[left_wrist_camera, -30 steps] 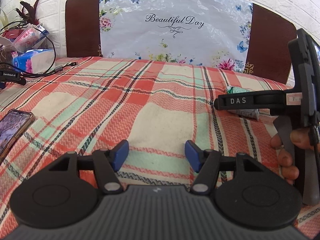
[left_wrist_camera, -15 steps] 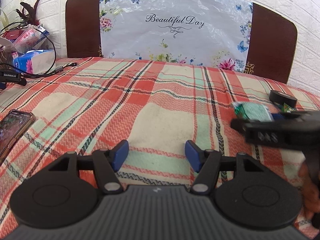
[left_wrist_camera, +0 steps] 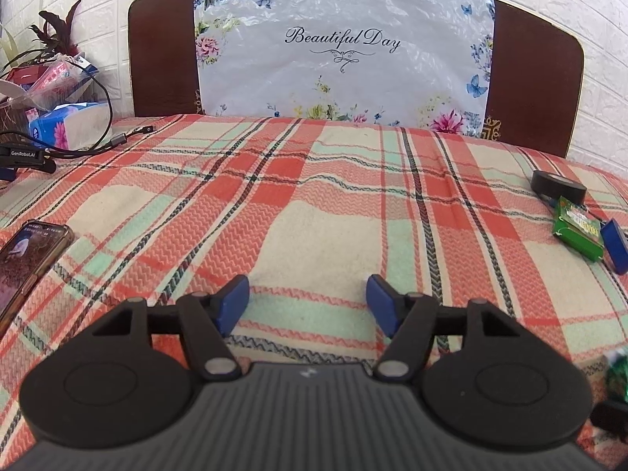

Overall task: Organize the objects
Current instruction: 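Grasp the flat green gum packet with the right tool, then carry the gum packet into the brown box and release it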

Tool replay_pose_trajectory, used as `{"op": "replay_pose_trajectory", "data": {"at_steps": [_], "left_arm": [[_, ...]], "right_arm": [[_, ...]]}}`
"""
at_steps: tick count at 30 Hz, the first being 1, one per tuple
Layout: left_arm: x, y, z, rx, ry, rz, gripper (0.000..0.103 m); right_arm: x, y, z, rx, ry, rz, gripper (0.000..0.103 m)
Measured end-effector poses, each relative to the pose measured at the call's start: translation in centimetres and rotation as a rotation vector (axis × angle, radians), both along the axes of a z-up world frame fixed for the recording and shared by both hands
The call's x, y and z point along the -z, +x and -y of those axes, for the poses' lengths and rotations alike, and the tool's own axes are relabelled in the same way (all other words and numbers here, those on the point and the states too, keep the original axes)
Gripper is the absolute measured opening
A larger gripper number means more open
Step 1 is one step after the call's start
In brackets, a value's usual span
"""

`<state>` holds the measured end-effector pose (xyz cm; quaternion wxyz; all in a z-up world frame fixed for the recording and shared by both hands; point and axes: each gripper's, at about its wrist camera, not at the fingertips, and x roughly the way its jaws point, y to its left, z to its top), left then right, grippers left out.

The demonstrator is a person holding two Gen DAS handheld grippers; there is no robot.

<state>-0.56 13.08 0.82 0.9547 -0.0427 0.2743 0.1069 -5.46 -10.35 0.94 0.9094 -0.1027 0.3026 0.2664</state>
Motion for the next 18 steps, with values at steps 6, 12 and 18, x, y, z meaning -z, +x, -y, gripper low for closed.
{"op": "replay_pose_trajectory", "data": {"at_steps": [6, 12, 18], "left_arm": [[-0.1, -0.2, 0.2, -0.003, 0.012, -0.012, 0.071], [-0.5, -2.6, 1.3, 0.028, -0.033, -0.047, 0.071], [-2.0, -4.4, 5.3, 0.227, -0.203, -0.141, 0.072]], "right_arm": [[-0.2, -1.9, 2.0, 0.05, 0.021, -0.009, 0.078], [0.3, -4.4, 4.0, 0.066, 0.017, 0.016, 0.083], [0.2, -4.6, 4.1, 0.082, 0.012, 0.013, 0.086]]}}
